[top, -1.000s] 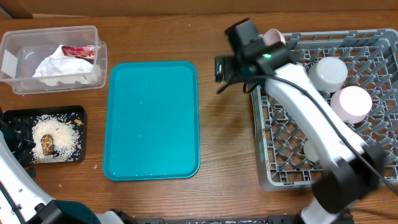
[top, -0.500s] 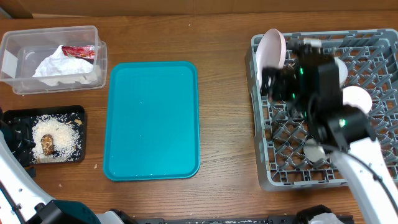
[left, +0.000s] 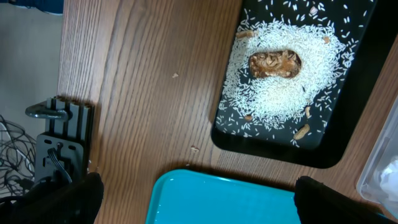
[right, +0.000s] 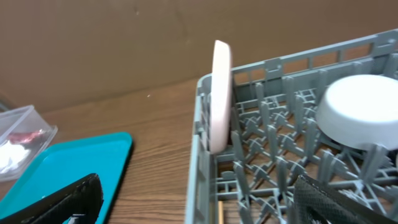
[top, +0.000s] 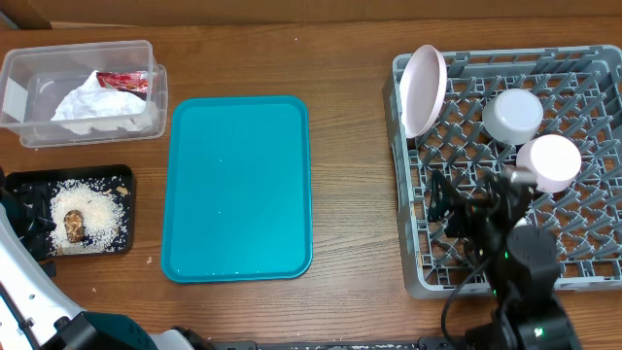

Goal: Sort waste into correct bins and load items into the dishwasher

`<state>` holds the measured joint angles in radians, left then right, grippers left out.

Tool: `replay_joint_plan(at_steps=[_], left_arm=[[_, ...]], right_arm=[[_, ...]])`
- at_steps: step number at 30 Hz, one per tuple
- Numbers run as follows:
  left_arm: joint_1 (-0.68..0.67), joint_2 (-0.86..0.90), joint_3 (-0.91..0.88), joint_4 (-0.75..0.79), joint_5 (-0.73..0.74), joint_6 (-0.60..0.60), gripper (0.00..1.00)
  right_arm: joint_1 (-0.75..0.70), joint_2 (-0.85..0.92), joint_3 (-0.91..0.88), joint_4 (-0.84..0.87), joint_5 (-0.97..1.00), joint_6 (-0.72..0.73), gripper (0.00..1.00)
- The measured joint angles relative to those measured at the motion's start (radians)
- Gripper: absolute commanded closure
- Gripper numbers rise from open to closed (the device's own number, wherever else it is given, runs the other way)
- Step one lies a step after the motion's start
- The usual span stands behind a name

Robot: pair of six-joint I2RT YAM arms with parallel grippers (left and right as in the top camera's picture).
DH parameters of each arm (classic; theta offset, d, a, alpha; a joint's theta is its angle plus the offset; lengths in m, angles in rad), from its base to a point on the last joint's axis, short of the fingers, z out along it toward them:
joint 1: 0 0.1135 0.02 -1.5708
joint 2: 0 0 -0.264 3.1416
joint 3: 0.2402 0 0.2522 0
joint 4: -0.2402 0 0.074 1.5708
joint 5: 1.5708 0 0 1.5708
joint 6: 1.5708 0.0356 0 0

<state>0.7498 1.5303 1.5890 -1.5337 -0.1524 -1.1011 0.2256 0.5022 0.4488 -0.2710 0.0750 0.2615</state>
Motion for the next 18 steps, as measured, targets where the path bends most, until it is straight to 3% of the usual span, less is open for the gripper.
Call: replay_joint_plan(at_steps=[6, 18], left_arm=[[0.0, 0.0, 0.0, 0.0, 0.0, 0.0, 0.0], [0.0, 0.0, 0.0, 0.0, 0.0, 0.0, 0.0]], right_arm=[[-0.049, -0.185, -0.154, 0.052, -0.005, 0.0, 0.0], [-0.068, -0.314, -0.295, 0.193, -0.009, 0.0, 0.0]])
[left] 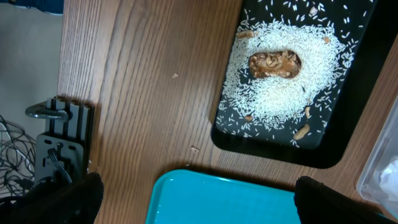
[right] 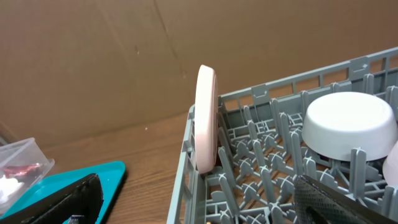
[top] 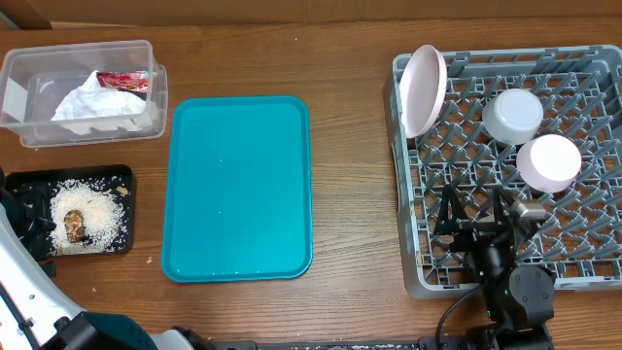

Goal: Sort waste into correct bins and load items into the dishwasher

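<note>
The grey dishwasher rack (top: pixel 418 282) at the right holds a pink plate (top: pixel 424 89) standing on edge, an upturned white bowl (top: pixel 513 116) and an upturned pink cup (top: pixel 549 161). My right gripper (top: pixel 474 226) hovers open over the rack's front left part, nothing between its fingers; its wrist view shows the plate (right: pixel 205 118) and bowl (right: pixel 345 121). My left gripper (left: pixel 196 199) is open over the teal tray's (top: pixel 238 185) near corner, beside the black tray (top: pixel 121 175) of rice and food scraps (left: pixel 275 64).
A clear plastic bin (top: pixel 39 136) at the far left holds crumpled white paper (top: pixel 92 102) and a red wrapper (top: pixel 123 81). Brown cardboard walls the table's back edge. A black clamp (left: pixel 59 140) sits at the table's left edge.
My right arm has drawn back toward the table's front edge, and its camera sits higher over the rack. The left arm and all objects are unchanged.
</note>
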`<state>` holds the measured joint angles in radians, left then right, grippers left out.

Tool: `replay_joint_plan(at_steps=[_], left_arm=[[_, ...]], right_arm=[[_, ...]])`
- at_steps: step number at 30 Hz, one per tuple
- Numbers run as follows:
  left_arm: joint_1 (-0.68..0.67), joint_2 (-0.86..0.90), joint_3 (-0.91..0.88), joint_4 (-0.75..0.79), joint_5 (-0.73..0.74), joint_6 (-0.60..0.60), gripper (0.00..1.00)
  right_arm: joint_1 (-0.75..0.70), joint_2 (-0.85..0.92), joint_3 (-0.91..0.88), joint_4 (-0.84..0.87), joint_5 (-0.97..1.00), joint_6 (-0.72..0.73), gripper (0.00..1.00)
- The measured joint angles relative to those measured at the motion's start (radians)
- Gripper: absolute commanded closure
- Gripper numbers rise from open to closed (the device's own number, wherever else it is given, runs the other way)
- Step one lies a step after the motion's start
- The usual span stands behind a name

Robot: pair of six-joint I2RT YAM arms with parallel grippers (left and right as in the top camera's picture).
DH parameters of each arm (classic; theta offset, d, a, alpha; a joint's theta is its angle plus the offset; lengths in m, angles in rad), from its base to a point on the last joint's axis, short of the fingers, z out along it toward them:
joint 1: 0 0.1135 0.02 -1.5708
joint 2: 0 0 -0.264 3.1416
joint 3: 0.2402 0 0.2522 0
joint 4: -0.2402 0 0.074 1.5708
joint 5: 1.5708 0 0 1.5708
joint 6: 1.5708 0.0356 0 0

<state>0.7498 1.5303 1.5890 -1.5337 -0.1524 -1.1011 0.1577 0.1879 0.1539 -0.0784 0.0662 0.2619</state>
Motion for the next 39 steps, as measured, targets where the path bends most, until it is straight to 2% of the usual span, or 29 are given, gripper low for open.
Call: replay_joint_plan(at_steps=[16, 28, 39], left_arm=[[0.0, 0.0, 0.0, 0.0, 0.0, 0.0, 0.0], [0.0, 0.0, 0.0, 0.0, 0.0, 0.0, 0.0], [0.0, 0.0, 0.0, 0.0, 0.0, 0.0, 0.0]], right_arm=[[-0.02, -0.168, -0.135, 0.001, 0.0, -0.001, 0.0], [-0.103, -0.173, -0.135, 0.0, 0.001, -0.001, 0.0], [-0.105, -0.173, -0.135, -0.001, 0.0, -0.001, 0.0]])
